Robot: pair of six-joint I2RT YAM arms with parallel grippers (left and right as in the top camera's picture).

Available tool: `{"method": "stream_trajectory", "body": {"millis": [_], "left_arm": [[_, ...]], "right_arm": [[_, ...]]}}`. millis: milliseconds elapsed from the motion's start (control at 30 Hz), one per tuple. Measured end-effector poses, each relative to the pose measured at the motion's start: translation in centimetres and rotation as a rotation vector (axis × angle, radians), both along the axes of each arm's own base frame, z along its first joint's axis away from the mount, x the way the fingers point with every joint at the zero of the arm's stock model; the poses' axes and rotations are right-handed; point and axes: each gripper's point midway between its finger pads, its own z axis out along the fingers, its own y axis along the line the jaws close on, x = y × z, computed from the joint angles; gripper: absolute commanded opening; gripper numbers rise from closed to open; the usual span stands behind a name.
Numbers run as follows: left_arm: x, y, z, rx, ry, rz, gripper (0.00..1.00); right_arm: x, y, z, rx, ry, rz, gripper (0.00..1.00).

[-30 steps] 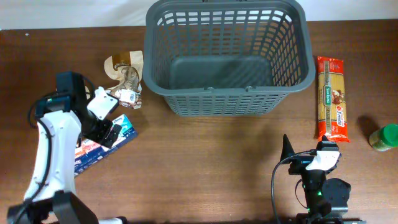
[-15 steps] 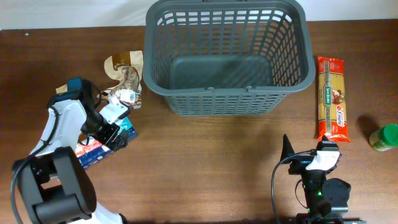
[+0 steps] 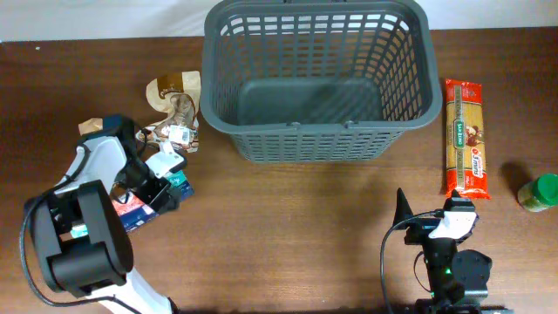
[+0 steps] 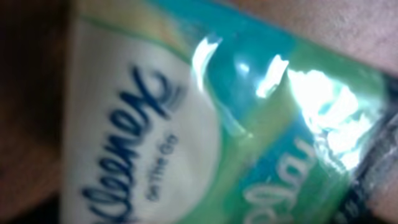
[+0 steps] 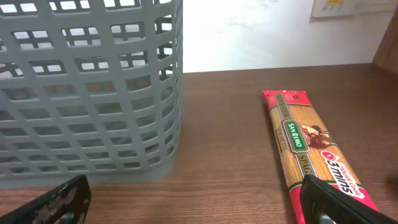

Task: Pack container
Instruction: 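Lift the tissue pack and carry it over the grey basket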

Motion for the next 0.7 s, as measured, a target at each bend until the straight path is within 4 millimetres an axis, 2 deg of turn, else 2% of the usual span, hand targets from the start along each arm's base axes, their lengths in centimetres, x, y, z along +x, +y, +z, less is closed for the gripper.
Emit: {"method": "stream_trajectory", "body": {"millis": [367,500,533,567,633,700], "left_arm": [[0.7,-0.5,0.8,-0.044,-0.002,0.034,0.02],[3.4,-0.1,2.3,-0.053,-0.012,0.083,0.02],[4.5,0.1,3.4,-0.050,-0.032,0.094,0.02],[6.7,0.7,5.6,-0.036,-0.092,0.113,0.02],[9.6,1.3,9.0,-0.021,-0.193,0.136,0.02],[13.3,2.2,14.4,-0.002,-0.342,0.182,0.02]], "right_arm": [[0.0,0.0,0.0,0.000,0.000,0.000,0.99],[0.0,0.0,0.0,0.000,0.000,0.000,0.99],[0.0,0.0,0.0,-0.001,0.000,0.000,0.99],[0.0,0.0,0.0,0.000,0.000,0.000,0.99],[0.0,0.0,0.0,0.000,-0.001,0.000,0.99],[0.0,0.0,0.0,0.000,0.000,0.000,0.99]]}}
